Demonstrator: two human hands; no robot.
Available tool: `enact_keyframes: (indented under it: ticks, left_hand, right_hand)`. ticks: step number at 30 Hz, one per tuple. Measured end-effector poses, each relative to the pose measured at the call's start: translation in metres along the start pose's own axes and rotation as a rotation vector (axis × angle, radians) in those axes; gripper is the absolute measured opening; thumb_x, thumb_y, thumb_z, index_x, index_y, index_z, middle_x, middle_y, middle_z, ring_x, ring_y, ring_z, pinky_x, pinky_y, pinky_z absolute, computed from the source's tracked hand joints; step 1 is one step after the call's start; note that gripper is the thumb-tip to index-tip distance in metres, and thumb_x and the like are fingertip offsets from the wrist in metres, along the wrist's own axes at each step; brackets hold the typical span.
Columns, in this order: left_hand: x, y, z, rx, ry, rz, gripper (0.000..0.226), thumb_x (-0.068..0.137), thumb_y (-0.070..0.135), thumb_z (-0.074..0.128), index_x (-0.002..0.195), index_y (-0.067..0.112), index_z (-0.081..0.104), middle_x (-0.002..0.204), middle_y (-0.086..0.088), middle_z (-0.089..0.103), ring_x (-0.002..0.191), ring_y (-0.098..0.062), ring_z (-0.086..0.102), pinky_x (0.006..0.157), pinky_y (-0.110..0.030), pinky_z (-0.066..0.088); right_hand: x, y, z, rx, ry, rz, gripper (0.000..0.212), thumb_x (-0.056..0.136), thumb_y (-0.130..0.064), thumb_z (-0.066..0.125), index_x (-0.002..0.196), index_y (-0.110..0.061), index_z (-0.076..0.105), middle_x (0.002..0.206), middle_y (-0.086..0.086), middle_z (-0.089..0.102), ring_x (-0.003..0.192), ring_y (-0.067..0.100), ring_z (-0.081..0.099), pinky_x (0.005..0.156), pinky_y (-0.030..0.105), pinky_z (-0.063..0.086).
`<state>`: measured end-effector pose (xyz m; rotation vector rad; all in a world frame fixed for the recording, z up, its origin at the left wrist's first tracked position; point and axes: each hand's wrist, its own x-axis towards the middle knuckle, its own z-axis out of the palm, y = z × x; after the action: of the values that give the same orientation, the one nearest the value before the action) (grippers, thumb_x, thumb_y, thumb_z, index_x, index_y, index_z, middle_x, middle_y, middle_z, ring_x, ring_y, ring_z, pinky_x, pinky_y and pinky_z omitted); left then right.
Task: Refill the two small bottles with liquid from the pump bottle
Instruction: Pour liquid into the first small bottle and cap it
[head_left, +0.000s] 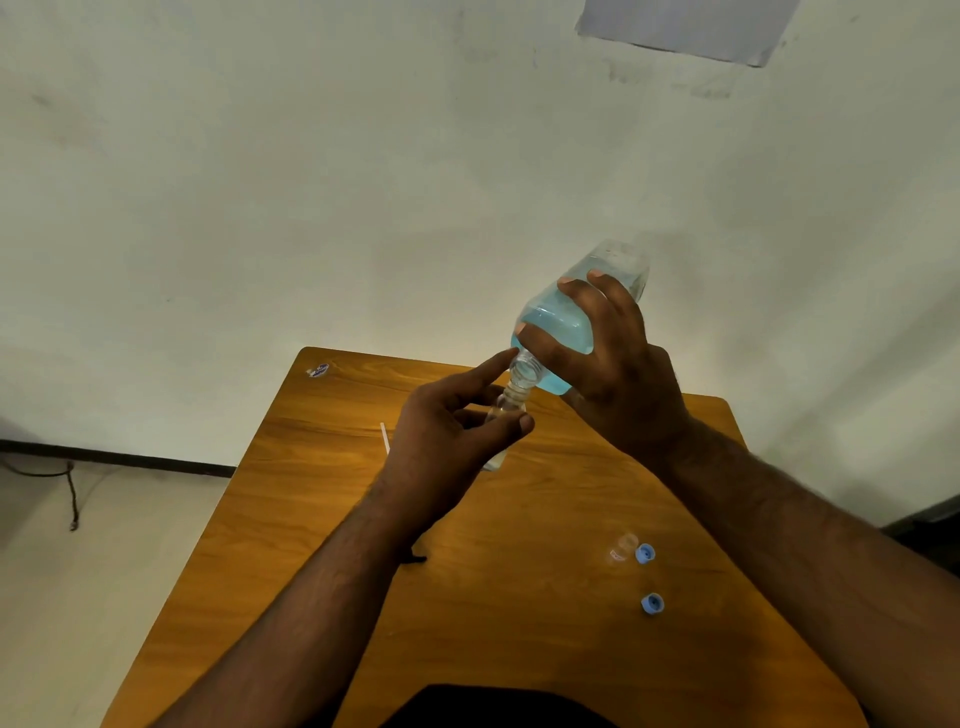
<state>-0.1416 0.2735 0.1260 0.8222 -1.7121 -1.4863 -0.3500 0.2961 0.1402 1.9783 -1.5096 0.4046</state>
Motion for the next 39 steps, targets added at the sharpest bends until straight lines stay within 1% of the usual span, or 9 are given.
enact_keyframes:
  ticks: [7, 12, 17, 23, 29, 34, 39]
  left_hand:
    - [0.0010, -0.0009, -0.0007, 0.017, 0.000, -0.006, 0.063, 0.082, 0.014, 0.076, 0.138, 0.032, 0.053, 0.107, -0.003, 0.070, 0.098, -0.020, 0.071, 0.078, -0.042, 0.062]
    - [0.0006, -0.0005, -0.0011, 0.016, -0.002, -0.007, 0.063, 0.082, 0.014, 0.076, 0.138, 0.031, 0.052, 0.106, -0.001, 0.070, 0.097, -0.018, 0.071, 0.077, -0.038, 0.062]
    - [0.0011, 0.0014, -0.0021, 0.014, -0.006, -0.007, 0.063, 0.082, 0.013, 0.075, 0.138, 0.029, 0.052, 0.106, -0.001, 0.070, 0.098, -0.016, 0.071, 0.078, -0.038, 0.062]
    - [0.0011, 0.0029, -0.0027, 0.021, 0.002, -0.007, 0.062, 0.082, 0.013, 0.075, 0.138, 0.030, 0.053, 0.106, 0.000, 0.069, 0.097, -0.014, 0.071, 0.076, -0.032, 0.062]
    - [0.0007, 0.0033, -0.0031, 0.024, 0.011, -0.016, 0.063, 0.082, 0.014, 0.075, 0.138, 0.032, 0.052, 0.108, 0.000, 0.070, 0.097, -0.014, 0.071, 0.075, -0.033, 0.062]
    - [0.0007, 0.0039, -0.0012, 0.034, 0.012, -0.016, 0.063, 0.082, 0.014, 0.074, 0.138, 0.031, 0.052, 0.107, 0.003, 0.069, 0.095, -0.009, 0.070, 0.072, -0.028, 0.062]
    - [0.0019, 0.0038, 0.0000, 0.032, 0.006, -0.010, 0.063, 0.082, 0.014, 0.074, 0.138, 0.030, 0.052, 0.106, 0.005, 0.070, 0.095, -0.008, 0.070, 0.073, -0.028, 0.062]
  right_hand:
    - [0.0005, -0.0011, 0.0005, 0.003, 0.008, 0.006, 0.067, 0.079, -0.014, 0.072, 0.134, -0.026, 0.037, 0.137, 0.017, 0.032, 0.130, 0.043, 0.037, 0.079, 0.051, 0.056]
    - [0.0004, -0.0013, 0.0005, 0.003, 0.003, 0.004, 0.067, 0.080, -0.014, 0.072, 0.135, -0.027, 0.036, 0.137, 0.017, 0.031, 0.130, 0.043, 0.037, 0.079, 0.051, 0.056]
    - [0.0015, -0.0001, 0.0008, 0.005, 0.002, -0.001, 0.068, 0.080, -0.015, 0.072, 0.135, -0.027, 0.035, 0.138, 0.017, 0.031, 0.131, 0.042, 0.036, 0.079, 0.051, 0.057]
    - [0.0031, -0.0014, 0.0018, 0.008, 0.012, -0.002, 0.068, 0.079, -0.013, 0.073, 0.134, -0.026, 0.036, 0.137, 0.017, 0.031, 0.130, 0.042, 0.036, 0.079, 0.051, 0.056]
    - [0.0043, -0.0019, 0.0025, 0.018, 0.013, -0.001, 0.069, 0.079, -0.014, 0.074, 0.135, -0.026, 0.035, 0.137, 0.018, 0.032, 0.130, 0.042, 0.037, 0.079, 0.052, 0.056]
    - [0.0024, -0.0005, 0.0044, 0.020, 0.015, -0.003, 0.068, 0.079, -0.014, 0.073, 0.135, -0.027, 0.035, 0.137, 0.018, 0.033, 0.130, 0.043, 0.037, 0.080, 0.052, 0.055]
    - [0.0022, 0.0010, 0.0044, 0.009, 0.018, 0.003, 0.068, 0.079, -0.015, 0.073, 0.135, -0.027, 0.035, 0.137, 0.017, 0.032, 0.130, 0.043, 0.037, 0.081, 0.052, 0.055]
